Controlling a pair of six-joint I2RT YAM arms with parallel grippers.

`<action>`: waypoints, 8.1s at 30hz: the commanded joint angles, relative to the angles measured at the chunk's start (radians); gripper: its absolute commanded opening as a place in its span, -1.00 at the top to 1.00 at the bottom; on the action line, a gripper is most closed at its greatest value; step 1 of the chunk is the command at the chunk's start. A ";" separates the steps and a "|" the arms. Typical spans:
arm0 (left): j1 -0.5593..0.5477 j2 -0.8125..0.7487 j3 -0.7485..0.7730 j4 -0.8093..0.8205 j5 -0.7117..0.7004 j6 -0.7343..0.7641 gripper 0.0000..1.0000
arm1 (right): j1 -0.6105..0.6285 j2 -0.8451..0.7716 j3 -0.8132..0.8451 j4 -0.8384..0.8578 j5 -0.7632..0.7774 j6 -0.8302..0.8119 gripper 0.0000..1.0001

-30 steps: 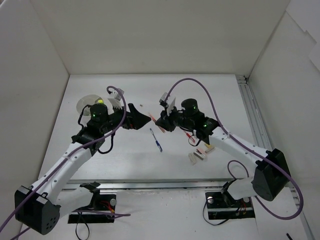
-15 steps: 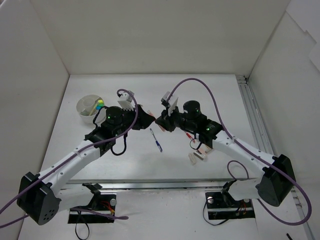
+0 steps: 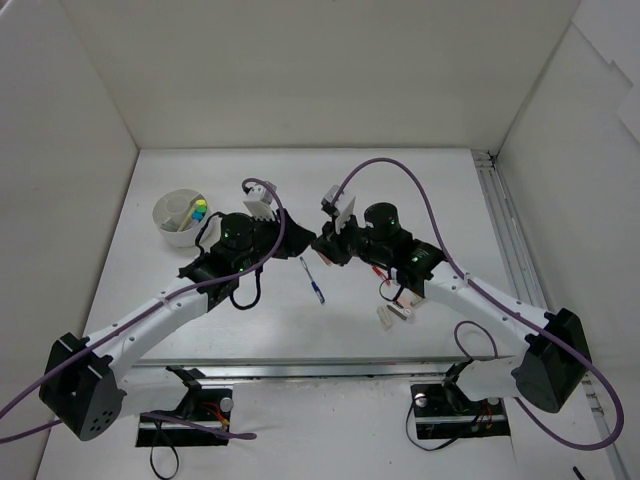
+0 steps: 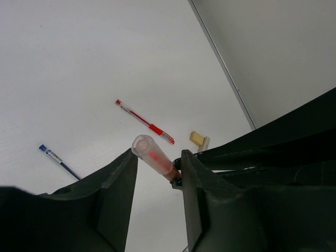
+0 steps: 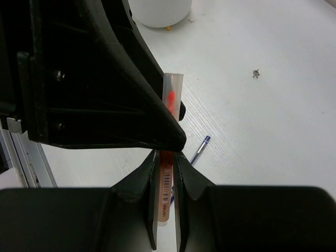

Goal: Sort the stationery into containers
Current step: Place the pen in the storage box, then pick up the pen from the center of the board, then place the pen in the storage box.

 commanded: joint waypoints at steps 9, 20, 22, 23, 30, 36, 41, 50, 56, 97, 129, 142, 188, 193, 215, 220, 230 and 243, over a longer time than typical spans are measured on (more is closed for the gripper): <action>-0.007 -0.022 0.047 0.088 -0.013 -0.004 1.00 | 0.032 -0.011 0.014 0.096 -0.010 0.013 1.00; -0.017 -0.140 0.064 -0.094 -0.336 0.264 1.00 | 0.031 -0.066 0.009 0.047 0.081 0.048 -0.32; 0.026 -0.177 0.032 -0.093 -0.398 0.411 1.00 | 0.032 -0.078 0.000 0.039 0.086 0.039 -0.63; 0.048 -0.219 0.018 -0.078 -0.438 0.444 1.00 | 0.032 -0.092 -0.009 0.035 0.086 0.037 -0.95; 0.334 -0.329 -0.149 0.089 -0.427 0.691 1.00 | 0.029 -0.129 -0.060 0.012 0.176 0.006 -0.96; 0.581 -0.165 -0.151 0.219 -0.257 0.788 1.00 | 0.022 -0.128 -0.066 -0.013 0.198 -0.043 -0.96; 0.680 -0.028 -0.065 0.226 -0.113 0.789 1.00 | 0.011 -0.123 -0.060 -0.045 0.233 -0.064 -0.96; 0.741 0.095 -0.017 0.306 -0.079 0.772 1.00 | -0.007 -0.106 -0.058 -0.097 0.234 -0.093 -0.96; 0.750 0.151 0.012 0.329 -0.087 0.778 1.00 | -0.017 -0.100 -0.057 -0.099 0.239 -0.098 -0.96; 0.750 0.145 -0.025 0.200 -0.145 0.588 0.17 | -0.046 -0.131 -0.087 -0.109 0.201 -0.061 -0.96; 0.223 -0.318 -0.163 -0.211 0.047 0.188 -0.99 | -0.103 -0.003 -0.199 -0.324 0.541 0.454 -0.96; 0.085 -0.295 -0.125 -0.213 0.042 0.356 -0.99 | -0.300 0.254 -0.072 -0.336 0.356 0.305 -0.92; -0.590 0.052 -0.020 -0.067 -0.631 1.288 -0.95 | -0.259 0.173 0.023 -0.387 -0.822 0.735 0.90; -0.590 0.036 -0.025 -0.044 -0.587 1.297 -0.82 | -0.235 0.165 0.018 -0.387 -0.852 0.752 0.90; -0.538 -0.039 -0.057 -0.039 -0.568 1.173 1.00 | -0.283 0.054 -0.003 -0.393 -0.842 0.775 0.34; -0.481 -0.121 -0.128 -0.012 -0.518 1.088 1.00 | -0.365 0.011 0.012 -0.392 -0.824 0.761 0.08; -0.230 -0.292 -0.205 0.039 -0.401 0.929 1.00 | -0.511 -0.034 0.035 -0.393 -0.735 0.726 -0.03; 0.468 -0.252 0.088 -0.179 -0.357 0.601 1.00 | -0.555 0.023 0.012 -0.409 -0.516 0.606 -0.96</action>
